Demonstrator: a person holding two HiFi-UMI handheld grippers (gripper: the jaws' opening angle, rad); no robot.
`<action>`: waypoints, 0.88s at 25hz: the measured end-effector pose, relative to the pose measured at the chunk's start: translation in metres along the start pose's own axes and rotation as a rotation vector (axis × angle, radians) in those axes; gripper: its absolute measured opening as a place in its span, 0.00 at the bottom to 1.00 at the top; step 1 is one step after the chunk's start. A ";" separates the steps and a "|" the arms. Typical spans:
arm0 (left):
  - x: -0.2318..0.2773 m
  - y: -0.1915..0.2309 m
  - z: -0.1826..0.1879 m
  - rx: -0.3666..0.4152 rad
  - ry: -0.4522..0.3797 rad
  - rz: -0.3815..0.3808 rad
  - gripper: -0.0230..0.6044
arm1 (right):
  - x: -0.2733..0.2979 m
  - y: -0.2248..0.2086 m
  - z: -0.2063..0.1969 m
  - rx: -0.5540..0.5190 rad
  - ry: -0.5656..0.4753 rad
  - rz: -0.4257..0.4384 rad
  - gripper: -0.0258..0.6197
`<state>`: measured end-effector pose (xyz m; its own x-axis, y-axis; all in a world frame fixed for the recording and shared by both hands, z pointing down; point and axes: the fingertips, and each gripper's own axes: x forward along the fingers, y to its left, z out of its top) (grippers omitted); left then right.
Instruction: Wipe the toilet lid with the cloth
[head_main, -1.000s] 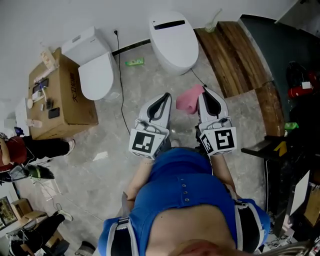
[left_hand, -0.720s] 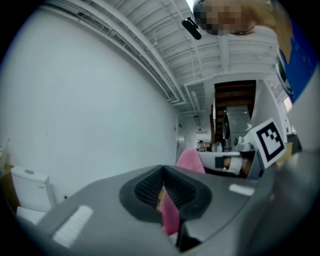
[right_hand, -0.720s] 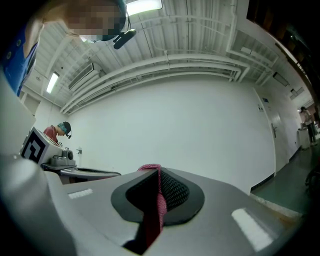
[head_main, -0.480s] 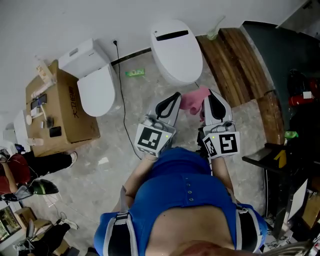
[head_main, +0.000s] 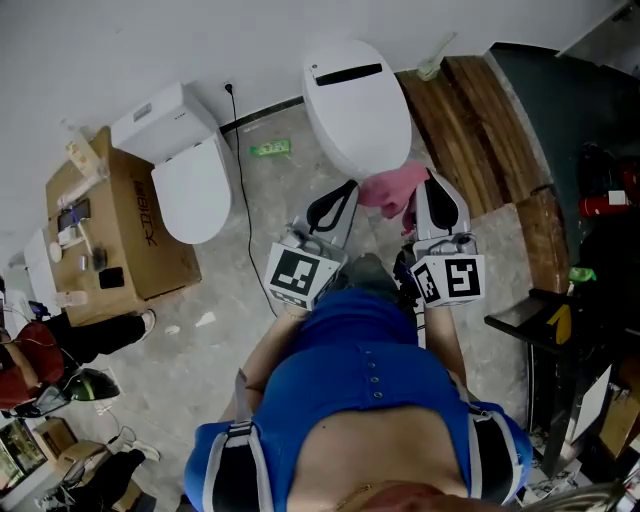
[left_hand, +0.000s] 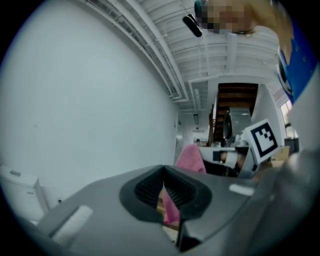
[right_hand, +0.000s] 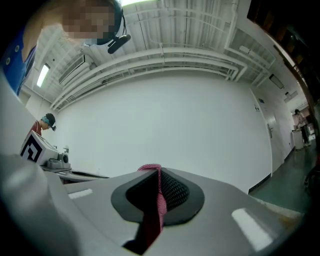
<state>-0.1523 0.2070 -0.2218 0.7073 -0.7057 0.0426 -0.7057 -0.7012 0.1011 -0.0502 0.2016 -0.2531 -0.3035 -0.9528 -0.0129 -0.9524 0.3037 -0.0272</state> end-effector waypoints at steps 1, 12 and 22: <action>0.002 0.006 -0.003 -0.004 0.008 0.006 0.04 | 0.005 -0.003 -0.001 0.003 0.002 -0.002 0.06; 0.077 0.060 -0.021 -0.029 0.059 0.065 0.04 | 0.087 -0.060 -0.021 0.036 0.011 0.042 0.06; 0.209 0.140 -0.008 -0.053 0.065 0.129 0.04 | 0.235 -0.130 -0.026 0.043 0.048 0.178 0.06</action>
<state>-0.1033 -0.0382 -0.1910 0.6129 -0.7805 0.1230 -0.7893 -0.5972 0.1429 0.0010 -0.0622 -0.2264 -0.4694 -0.8826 0.0264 -0.8816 0.4667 -0.0711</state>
